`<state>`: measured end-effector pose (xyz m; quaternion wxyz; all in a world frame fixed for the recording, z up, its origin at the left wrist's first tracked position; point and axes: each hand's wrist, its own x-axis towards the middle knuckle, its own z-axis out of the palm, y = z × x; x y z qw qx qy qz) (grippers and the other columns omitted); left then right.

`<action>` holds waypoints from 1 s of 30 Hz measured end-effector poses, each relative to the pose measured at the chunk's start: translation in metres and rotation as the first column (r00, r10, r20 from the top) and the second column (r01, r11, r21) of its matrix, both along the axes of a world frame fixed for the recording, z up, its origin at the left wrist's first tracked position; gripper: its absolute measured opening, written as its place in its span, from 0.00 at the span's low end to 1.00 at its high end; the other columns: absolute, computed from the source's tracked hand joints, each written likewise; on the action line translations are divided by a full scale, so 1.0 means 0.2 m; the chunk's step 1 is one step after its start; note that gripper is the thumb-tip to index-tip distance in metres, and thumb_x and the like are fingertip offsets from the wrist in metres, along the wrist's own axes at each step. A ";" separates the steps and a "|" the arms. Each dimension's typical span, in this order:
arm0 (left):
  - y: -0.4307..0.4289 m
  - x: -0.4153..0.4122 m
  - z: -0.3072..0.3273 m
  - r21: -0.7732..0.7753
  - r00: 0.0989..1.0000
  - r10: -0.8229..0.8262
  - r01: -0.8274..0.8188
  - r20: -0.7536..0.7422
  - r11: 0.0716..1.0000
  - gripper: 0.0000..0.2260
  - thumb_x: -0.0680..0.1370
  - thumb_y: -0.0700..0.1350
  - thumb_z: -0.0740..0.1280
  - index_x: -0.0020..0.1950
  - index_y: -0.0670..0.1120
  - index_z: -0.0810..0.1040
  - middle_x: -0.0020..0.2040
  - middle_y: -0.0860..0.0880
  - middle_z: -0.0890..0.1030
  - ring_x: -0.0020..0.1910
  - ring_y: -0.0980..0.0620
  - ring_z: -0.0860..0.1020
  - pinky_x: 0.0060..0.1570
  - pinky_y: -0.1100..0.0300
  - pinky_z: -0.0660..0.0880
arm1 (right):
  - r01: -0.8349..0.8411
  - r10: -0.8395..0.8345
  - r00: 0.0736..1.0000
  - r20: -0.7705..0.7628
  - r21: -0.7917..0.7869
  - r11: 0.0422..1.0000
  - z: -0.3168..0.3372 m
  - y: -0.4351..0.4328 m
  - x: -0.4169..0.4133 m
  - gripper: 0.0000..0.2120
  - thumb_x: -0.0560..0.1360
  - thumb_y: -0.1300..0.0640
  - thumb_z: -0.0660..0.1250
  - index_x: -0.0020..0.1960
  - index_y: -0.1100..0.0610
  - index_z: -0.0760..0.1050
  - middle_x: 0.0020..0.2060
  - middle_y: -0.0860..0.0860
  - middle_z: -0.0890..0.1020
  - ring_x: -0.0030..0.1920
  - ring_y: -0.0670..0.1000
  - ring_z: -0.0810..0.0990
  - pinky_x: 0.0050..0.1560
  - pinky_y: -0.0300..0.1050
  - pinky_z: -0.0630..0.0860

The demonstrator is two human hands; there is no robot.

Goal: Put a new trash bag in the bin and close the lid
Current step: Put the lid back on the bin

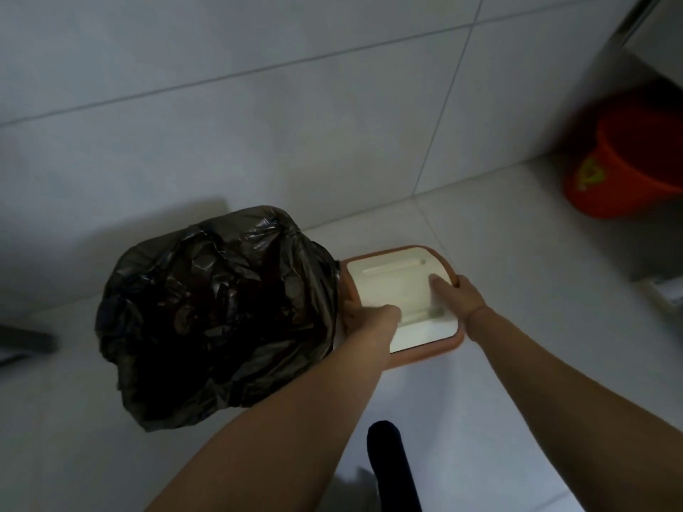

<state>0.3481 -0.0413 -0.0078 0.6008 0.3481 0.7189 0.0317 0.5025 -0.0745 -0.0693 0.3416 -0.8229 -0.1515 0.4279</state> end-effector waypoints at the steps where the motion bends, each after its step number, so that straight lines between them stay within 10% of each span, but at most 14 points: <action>1: -0.03 0.01 0.04 0.033 0.999 0.002 -0.003 0.035 0.999 0.43 0.71 0.40 0.67 0.77 0.46 0.43 0.78 0.45 0.53 0.75 0.43 0.57 0.71 0.47 0.60 | 0.037 -0.037 0.999 0.002 0.001 0.999 0.01 -0.02 0.02 0.28 0.73 0.43 0.63 0.66 0.59 0.67 0.62 0.59 0.75 0.60 0.60 0.75 0.63 0.56 0.72; 10: -0.16 -0.01 0.53 0.414 0.926 -0.377 0.335 0.019 0.846 0.43 0.70 0.49 0.65 0.76 0.55 0.40 0.77 0.52 0.51 0.74 0.44 0.52 0.72 0.47 0.56 | 0.136 -0.149 0.987 0.060 0.188 0.973 0.59 -0.15 0.14 0.27 0.72 0.39 0.60 0.63 0.56 0.71 0.59 0.57 0.77 0.55 0.60 0.76 0.59 0.58 0.74; 17: 0.06 -0.67 1.01 0.709 0.998 -0.054 0.009 0.041 0.705 0.31 0.67 0.59 0.62 0.71 0.62 0.62 0.64 0.46 0.72 0.66 0.42 0.67 0.65 0.43 0.66 | -0.179 0.138 0.983 0.121 0.461 0.869 1.18 0.03 -0.44 0.20 0.72 0.40 0.63 0.57 0.52 0.73 0.52 0.51 0.78 0.47 0.47 0.77 0.48 0.45 0.72; 21: 0.09 -1.07 1.04 0.673 0.981 0.073 -0.178 0.182 0.718 0.27 0.66 0.56 0.63 0.65 0.57 0.71 0.58 0.48 0.79 0.59 0.44 0.76 0.61 0.43 0.72 | -0.388 0.340 0.922 0.188 0.404 0.829 1.23 0.15 -0.81 0.29 0.72 0.40 0.61 0.67 0.55 0.69 0.61 0.56 0.75 0.60 0.58 0.74 0.62 0.56 0.73; 30: 0.04 -1.29 0.73 0.651 0.988 0.148 -0.133 0.032 0.747 0.27 0.75 0.54 0.62 0.73 0.56 0.62 0.67 0.46 0.73 0.65 0.43 0.72 0.65 0.43 0.69 | -0.459 0.459 0.884 0.085 0.338 0.822 1.07 0.20 -1.07 0.23 0.78 0.50 0.57 0.72 0.52 0.61 0.67 0.55 0.71 0.60 0.54 0.70 0.65 0.53 0.68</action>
